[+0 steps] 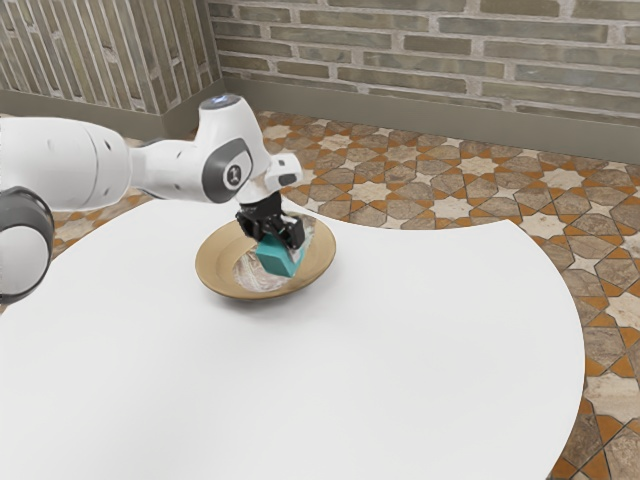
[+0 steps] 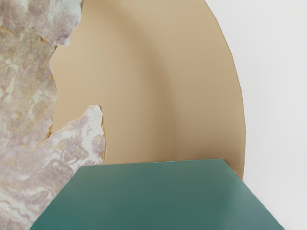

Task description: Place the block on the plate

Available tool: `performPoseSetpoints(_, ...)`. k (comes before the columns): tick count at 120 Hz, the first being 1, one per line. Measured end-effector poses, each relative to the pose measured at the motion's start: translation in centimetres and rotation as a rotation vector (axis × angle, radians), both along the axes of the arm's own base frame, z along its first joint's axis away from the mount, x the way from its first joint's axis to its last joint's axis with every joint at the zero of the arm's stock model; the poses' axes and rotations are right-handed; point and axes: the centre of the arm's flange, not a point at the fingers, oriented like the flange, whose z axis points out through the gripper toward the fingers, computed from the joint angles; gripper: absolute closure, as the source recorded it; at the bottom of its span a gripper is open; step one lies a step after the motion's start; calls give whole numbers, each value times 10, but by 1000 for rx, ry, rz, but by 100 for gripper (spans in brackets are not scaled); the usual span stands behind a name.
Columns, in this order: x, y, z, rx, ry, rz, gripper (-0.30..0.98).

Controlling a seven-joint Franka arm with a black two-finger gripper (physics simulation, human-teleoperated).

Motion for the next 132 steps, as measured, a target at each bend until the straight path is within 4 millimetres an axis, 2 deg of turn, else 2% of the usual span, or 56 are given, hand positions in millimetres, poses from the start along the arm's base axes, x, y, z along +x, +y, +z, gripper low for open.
performPoseSetpoints(9,1,11,-14,0,20,15,29)
performPoseSetpoints(20,14,26,-20,7,16,32,30)
performPoseSetpoints(33,17,37,-32,10,39,46,29)
performPoseSetpoints(44,16,41,-43,10,59,46,21)
performPoseSetpoints(55,16,41,-43,9,61,39,14)
performPoseSetpoints(92,13,40,6,30,19,-1,3)
performPoseSetpoints(132,-9,26,87,83,33,-149,1)
